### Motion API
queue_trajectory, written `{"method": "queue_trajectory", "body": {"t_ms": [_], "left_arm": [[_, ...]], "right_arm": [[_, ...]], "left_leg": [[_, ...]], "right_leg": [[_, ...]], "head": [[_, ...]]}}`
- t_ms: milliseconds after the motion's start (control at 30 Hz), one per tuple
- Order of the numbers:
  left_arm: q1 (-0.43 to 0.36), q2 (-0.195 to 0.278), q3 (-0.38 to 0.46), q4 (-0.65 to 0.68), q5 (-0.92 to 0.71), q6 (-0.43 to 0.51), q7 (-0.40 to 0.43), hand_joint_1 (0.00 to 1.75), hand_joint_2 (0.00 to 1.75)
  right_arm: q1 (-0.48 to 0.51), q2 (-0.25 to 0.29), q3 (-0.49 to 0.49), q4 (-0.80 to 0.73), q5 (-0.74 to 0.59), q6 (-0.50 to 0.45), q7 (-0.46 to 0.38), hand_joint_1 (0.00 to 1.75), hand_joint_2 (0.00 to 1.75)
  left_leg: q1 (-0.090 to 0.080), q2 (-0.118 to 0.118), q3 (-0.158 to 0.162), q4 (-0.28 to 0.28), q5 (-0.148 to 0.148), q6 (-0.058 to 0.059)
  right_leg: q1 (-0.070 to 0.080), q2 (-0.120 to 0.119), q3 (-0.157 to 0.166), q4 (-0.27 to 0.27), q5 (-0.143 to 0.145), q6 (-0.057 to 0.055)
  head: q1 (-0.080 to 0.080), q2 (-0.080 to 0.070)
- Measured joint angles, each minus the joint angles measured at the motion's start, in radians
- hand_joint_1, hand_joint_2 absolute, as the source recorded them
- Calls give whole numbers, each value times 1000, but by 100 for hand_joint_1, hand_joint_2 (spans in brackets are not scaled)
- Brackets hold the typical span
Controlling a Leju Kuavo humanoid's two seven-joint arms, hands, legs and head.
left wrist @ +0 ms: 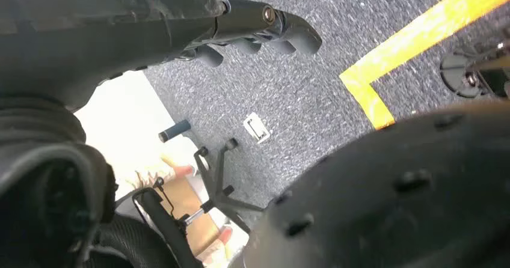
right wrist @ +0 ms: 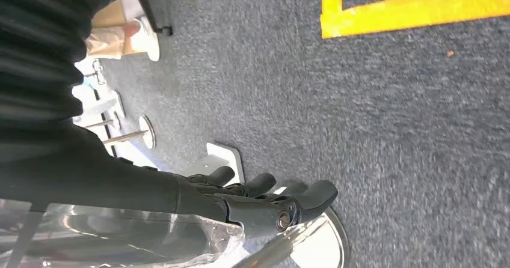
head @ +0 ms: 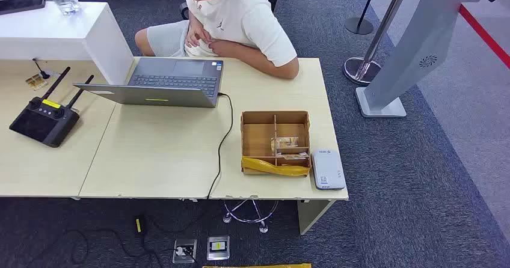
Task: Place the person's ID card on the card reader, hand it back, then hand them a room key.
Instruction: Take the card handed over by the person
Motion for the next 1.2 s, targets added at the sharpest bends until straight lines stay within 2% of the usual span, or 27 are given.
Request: {"method": "queue_trajectory", "body": {"t_ms": [433, 1033, 1200], "left_arm": [[0, 6, 0, 0, -5, 0, -1, 0, 0], [0, 6, 0, 1, 10, 0, -12, 0, 0], [0, 5, 0, 2, 20, 0, -15, 0, 0]], "right_arm": [[1, 7, 0, 0, 1, -21, -52, 0, 175], [3, 9, 2, 0, 0, 14, -1, 0, 175], [2, 8, -1, 0, -50, 6, -51, 0, 175]], "left_leg": [[0, 0, 0, 0, 0, 0], [0, 0, 0, 0, 0, 0], [0, 0, 0, 0, 0, 0]], "right_leg": [[0, 0, 0, 0, 0, 0], [0, 0, 0, 0, 0, 0], [0, 0, 0, 0, 0, 0]], "head": [[0, 0], [0, 0], [0, 0]]}}
